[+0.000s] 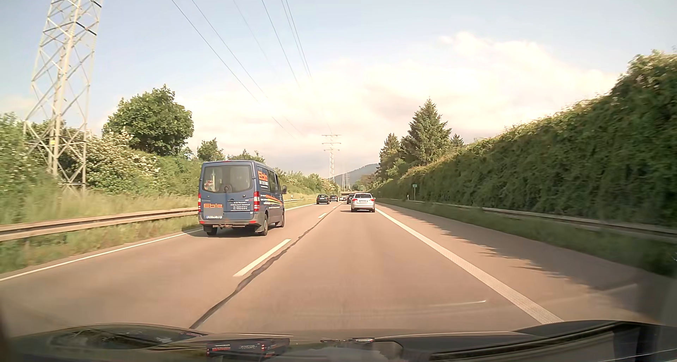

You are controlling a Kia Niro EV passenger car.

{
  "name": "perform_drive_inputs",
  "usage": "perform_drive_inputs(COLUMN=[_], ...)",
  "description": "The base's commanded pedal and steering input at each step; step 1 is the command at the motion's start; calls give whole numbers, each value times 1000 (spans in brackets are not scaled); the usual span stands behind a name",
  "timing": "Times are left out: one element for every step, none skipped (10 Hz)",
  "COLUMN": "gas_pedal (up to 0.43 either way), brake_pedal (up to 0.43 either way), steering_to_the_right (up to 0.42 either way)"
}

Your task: Follow the waypoints while adhering to traffic rules and regulations

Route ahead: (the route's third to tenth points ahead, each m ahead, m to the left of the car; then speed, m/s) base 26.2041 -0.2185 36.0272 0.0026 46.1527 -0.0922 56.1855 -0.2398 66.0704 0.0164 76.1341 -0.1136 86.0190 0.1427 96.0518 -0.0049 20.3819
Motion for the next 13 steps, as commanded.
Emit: perform_drive_inputs(gas_pedal=[189,189,189,189,189,189,189,189,189,189,189,189,189], brake_pedal=[0,0,0,0,0,0,0,0,0,0,0,0,0], steering_to_the_right=[1,1,1,1,0,0,0,1,0,1,0,1,0])
